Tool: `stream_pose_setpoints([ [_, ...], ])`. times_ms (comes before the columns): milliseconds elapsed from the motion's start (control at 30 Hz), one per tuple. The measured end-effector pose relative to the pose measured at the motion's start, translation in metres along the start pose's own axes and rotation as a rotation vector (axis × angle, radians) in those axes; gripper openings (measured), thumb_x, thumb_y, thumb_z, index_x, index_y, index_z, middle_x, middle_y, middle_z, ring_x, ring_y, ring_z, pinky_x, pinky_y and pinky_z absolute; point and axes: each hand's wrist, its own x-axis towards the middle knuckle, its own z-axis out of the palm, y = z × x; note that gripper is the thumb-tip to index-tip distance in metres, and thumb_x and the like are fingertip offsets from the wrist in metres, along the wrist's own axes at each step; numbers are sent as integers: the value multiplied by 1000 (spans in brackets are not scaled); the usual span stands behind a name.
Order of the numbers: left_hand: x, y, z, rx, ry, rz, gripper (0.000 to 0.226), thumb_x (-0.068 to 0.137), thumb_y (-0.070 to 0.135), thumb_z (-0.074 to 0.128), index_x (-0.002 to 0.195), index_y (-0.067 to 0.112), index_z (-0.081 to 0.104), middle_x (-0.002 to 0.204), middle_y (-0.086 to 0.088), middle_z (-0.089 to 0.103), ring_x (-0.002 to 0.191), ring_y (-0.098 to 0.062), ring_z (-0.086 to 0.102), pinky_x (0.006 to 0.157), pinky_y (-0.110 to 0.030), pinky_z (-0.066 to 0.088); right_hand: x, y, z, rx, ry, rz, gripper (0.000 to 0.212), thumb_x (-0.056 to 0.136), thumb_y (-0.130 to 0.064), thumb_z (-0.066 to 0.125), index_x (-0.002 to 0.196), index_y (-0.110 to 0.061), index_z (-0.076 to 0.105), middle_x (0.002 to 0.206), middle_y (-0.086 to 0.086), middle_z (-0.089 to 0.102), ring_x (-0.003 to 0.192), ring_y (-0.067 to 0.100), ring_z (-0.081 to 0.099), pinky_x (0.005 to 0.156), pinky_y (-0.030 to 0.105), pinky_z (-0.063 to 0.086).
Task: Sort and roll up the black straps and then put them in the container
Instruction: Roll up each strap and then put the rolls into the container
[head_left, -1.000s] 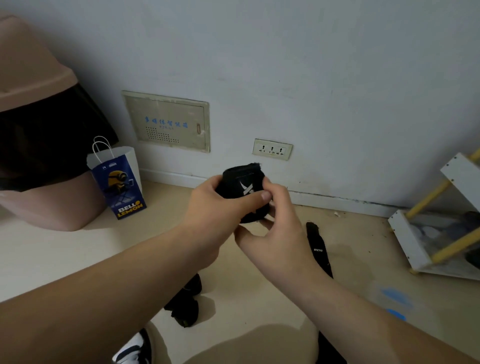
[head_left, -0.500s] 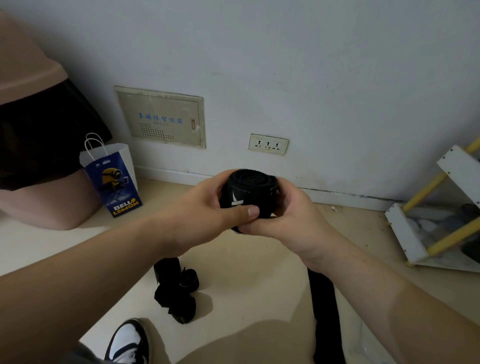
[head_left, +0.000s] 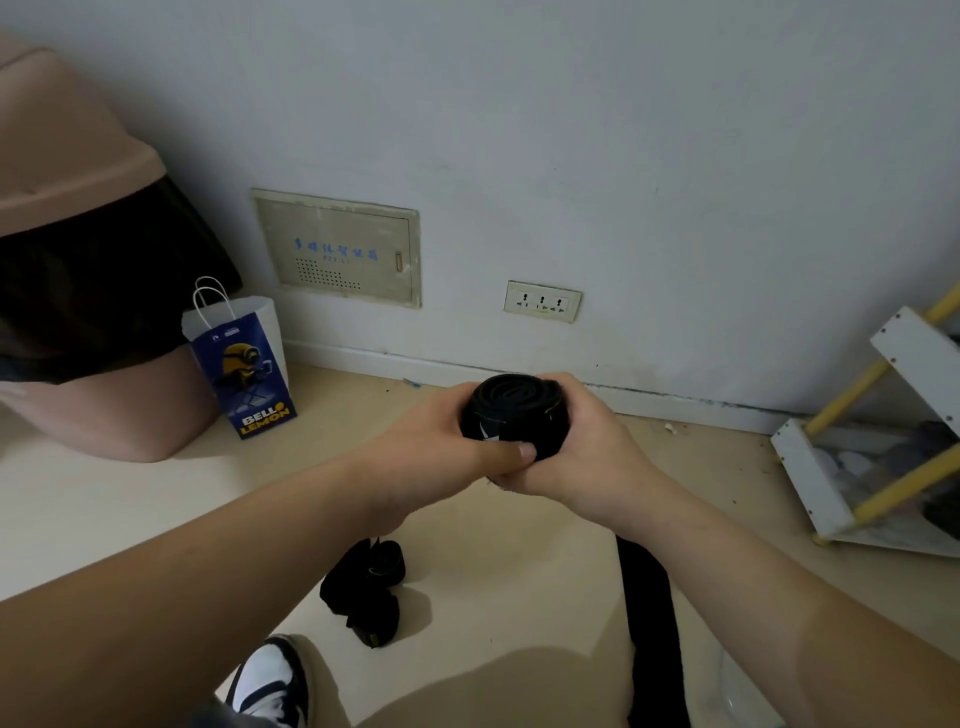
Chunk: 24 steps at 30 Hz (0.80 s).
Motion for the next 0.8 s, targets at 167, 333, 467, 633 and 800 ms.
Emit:
stream_pose_setpoints([
  [167, -8, 5, 3, 64, 142, -56, 36, 77, 47, 87, 107, 31, 76, 95, 5, 79, 87, -9, 73, 74, -23, 55, -6, -11, -3, -159, -3, -54, 53, 70, -14, 88, 109, -35, 58, 96, -14, 73, 80, 3, 71, 65, 22, 59],
  [333, -17, 1, 6, 101, 154, -68, 64, 61, 73, 84, 99, 23, 74, 92, 1, 77, 89, -16, 76, 83, -39, 63, -16, -11, 6, -456, -9, -213, 58, 65, -22, 81, 116, -36, 56, 110, -16, 60, 107, 16, 59, 85, 35, 56],
  [467, -30, -1, 9, 70, 100, -13, 42, 72, 62, 82, 94, 27, 76, 97, -7, 78, 97, -27, 77, 92, -51, 63, -29, -12, 5, -560, -62, -233, 61, 69, -27, 83, 122, -38, 55, 115, -17, 57, 111, 11, 49, 94, 33, 50],
  [633, -46, -9, 19, 57, 79, -78, 35, 92, 46, 77, 112, 18, 74, 103, -8, 79, 95, -20, 78, 88, -38, 64, -51, -15, -11, -457, -233, -125, 81, 69, -26, 93, 139, -41, 55, 122, -22, 59, 114, 4, 56, 91, 24, 54],
  [800, -47, -17, 31, 243, 106, -87, 19, 93, 37, 78, 107, 26, 74, 85, 6, 76, 68, 2, 69, 56, -12, 48, -59, -5, -31, -564, -435, 133, 119, 71, -36, 97, 166, -34, 25, 152, -10, 51, 137, 15, 55, 103, 28, 49],
])
